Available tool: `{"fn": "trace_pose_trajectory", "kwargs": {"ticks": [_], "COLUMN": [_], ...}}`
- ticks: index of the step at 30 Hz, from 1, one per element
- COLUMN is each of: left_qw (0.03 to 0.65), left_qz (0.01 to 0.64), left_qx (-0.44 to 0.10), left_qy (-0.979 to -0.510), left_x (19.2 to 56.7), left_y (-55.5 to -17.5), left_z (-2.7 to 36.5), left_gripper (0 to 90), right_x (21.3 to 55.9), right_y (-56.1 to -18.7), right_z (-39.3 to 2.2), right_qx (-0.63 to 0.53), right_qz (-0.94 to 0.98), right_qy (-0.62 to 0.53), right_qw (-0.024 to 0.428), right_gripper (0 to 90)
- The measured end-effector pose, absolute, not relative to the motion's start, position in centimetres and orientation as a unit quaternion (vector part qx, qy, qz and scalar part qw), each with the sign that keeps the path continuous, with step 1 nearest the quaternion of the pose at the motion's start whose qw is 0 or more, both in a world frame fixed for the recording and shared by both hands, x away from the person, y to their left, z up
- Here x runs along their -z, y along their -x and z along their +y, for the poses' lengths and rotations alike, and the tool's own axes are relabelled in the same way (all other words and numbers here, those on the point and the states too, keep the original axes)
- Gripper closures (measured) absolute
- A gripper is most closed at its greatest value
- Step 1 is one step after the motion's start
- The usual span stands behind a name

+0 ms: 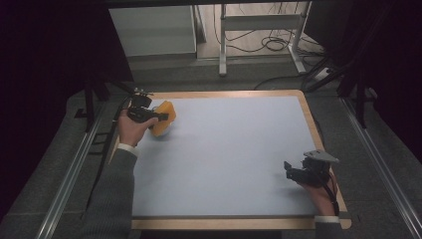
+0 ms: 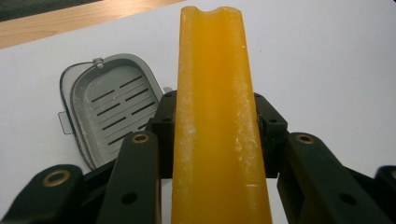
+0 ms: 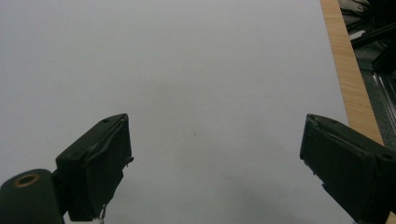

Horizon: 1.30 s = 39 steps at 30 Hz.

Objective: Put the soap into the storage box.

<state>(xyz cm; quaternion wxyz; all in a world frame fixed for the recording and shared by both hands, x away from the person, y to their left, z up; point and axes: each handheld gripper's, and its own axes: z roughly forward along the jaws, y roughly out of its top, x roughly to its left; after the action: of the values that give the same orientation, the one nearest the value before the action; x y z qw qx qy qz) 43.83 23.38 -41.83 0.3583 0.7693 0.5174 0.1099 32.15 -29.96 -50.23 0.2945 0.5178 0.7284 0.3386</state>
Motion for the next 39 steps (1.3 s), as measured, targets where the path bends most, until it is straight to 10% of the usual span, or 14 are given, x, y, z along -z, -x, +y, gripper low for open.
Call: {"fn": "trace_pose_trajectory", "kwargs": {"ticks": [39], "left_qw": [0.343], "left_qz": [0.607], "left_qx": [-0.116], "left_qy": [-0.708], "left_x": [45.2], "left_y": [-49.3], "left_z": [25.3], "left_gripper": [61.2], "right_x": [50.7], "right_y": [-32.3], "right_z": [-30.3], "right_qx": [-0.332], "right_qz": [0.729], "right_qy": [-0.523], "right_qw": [0.291], "right_gripper": [9.0]}}
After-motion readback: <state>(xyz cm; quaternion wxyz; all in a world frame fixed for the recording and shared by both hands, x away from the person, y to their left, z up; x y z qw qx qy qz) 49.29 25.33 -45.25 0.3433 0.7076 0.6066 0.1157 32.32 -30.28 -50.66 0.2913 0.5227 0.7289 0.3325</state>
